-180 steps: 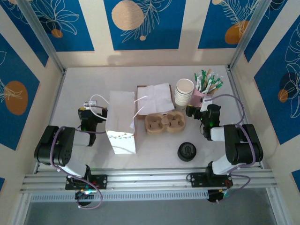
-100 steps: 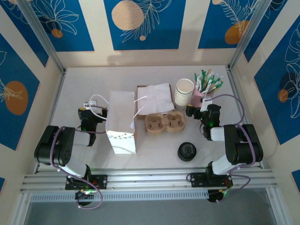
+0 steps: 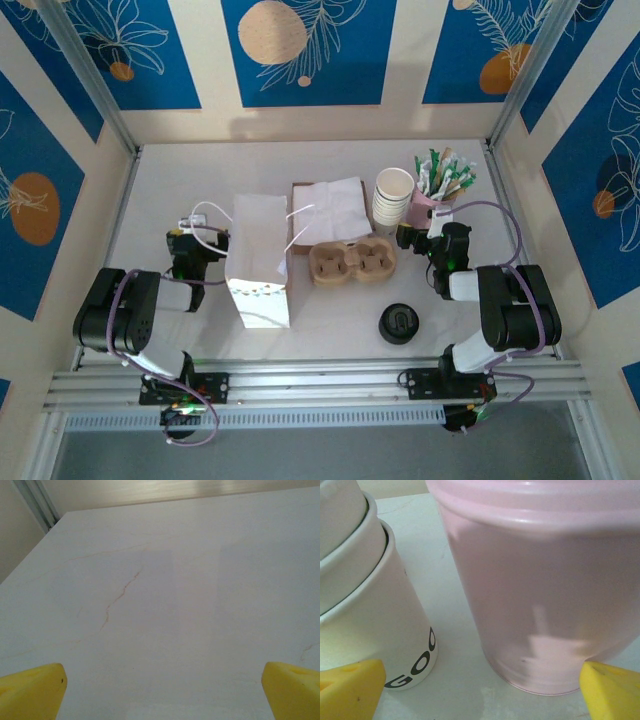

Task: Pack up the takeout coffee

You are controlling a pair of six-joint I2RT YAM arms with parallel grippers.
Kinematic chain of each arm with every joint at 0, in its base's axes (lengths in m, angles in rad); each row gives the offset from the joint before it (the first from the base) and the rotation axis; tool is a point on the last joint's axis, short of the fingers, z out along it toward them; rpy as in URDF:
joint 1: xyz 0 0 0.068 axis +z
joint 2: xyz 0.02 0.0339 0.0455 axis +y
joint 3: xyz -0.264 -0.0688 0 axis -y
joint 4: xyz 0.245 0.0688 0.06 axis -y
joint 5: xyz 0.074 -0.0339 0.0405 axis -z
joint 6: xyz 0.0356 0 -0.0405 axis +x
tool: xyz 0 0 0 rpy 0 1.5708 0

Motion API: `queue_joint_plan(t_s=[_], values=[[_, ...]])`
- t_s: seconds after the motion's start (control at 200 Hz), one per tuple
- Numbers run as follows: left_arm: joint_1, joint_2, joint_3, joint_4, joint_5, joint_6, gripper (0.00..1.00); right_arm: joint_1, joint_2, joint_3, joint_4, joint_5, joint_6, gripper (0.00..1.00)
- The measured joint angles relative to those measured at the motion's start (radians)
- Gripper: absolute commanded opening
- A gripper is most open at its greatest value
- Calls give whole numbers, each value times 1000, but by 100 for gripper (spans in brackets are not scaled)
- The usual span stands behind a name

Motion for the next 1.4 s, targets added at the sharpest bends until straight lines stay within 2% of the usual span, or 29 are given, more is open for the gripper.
queue_joint_plan(t_s=[0.135,0.25,0.405,0.465,0.625,0.755,0.845,0.91,0.965,1.045,1.201,1.296,1.396], values=[[0,0,-4,16,6,9,100,9,-1,0,-1,4,-7,99],[-1,-11,-65,116,19,23,100,26,-34,0,-22,38,-11,99],[-8,-174,-202,157,-35,22,100,34,-256,24,-229,89,2,99],[-19,-299,-197,83,-71,5,100,33,-346,41,-300,95,15,99],[-33,-712,-102,-255,-207,-128,100,26,-558,77,-539,91,90,99],[-33,-1086,-77,-559,-349,-423,100,1,-678,163,-845,103,244,99],[-33,-1329,-107,-678,-339,-549,100,-63,-736,243,-1039,76,329,99],[-33,-1425,-101,-779,-301,-597,100,-114,-774,288,-1141,46,378,100],[-33,-1429,-53,-890,-256,-609,100,-153,-801,325,-1221,21,416,98],[-33,-1350,85,-1055,-173,-591,100,-183,-819,382,-1323,-15,447,94],[-33,-1155,368,-1219,47,-547,100,-180,-779,556,-1497,-90,471,75],[-33,-1044,519,-1325,154,-504,100,-113,-707,714,-1601,-63,474,67],[-33,-966,632,-1398,212,-420,100,39,-609,884,-1687,20,469,65]])
